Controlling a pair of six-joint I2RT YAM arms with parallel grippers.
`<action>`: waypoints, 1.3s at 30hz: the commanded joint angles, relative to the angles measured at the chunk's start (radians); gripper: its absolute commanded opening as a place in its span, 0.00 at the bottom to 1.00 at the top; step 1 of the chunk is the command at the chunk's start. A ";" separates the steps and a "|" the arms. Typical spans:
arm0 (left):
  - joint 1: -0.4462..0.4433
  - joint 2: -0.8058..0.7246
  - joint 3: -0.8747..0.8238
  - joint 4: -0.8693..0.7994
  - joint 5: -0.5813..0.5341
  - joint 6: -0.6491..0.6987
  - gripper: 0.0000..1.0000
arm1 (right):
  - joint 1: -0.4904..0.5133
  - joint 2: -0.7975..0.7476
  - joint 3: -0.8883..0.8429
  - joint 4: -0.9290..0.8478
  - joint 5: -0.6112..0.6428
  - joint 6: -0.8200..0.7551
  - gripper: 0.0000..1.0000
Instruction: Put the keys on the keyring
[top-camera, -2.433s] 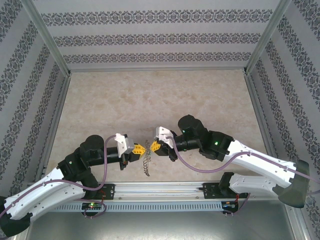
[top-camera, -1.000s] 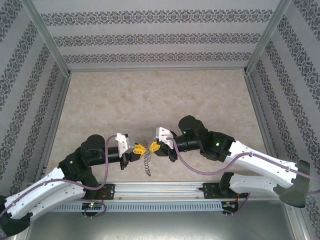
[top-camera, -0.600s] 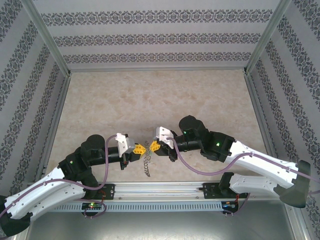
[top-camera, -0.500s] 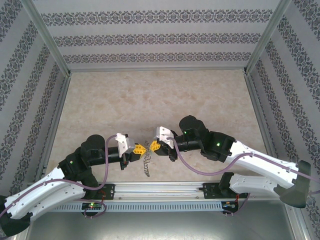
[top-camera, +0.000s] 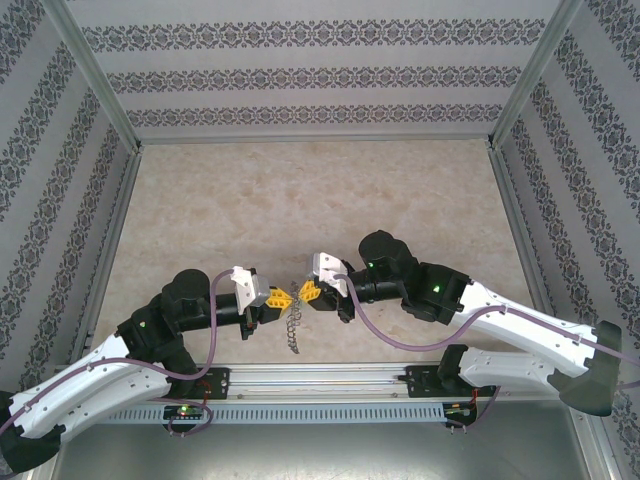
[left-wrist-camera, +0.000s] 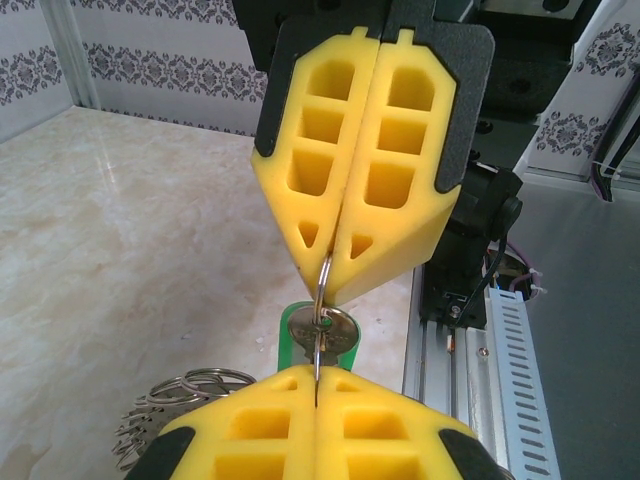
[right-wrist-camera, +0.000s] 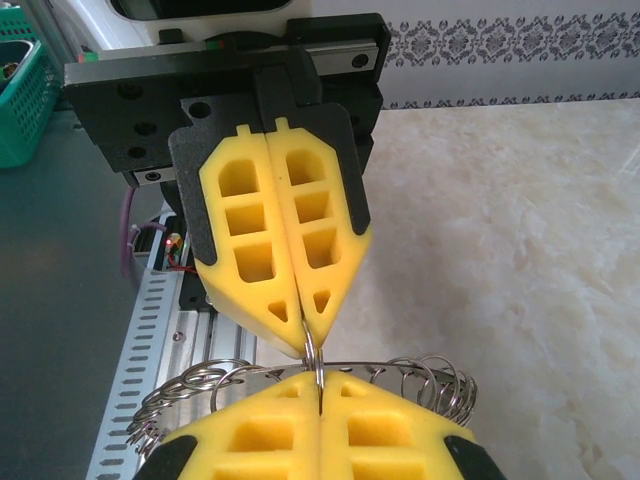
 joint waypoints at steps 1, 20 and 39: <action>-0.012 -0.018 0.012 0.066 0.007 0.020 0.00 | 0.015 0.000 0.021 0.016 -0.032 0.006 0.00; -0.012 -0.017 0.012 0.067 0.012 0.019 0.00 | 0.015 0.013 0.022 0.023 -0.020 0.006 0.00; -0.012 -0.017 0.013 0.066 0.010 0.018 0.00 | 0.017 -0.011 0.012 0.023 0.006 0.005 0.00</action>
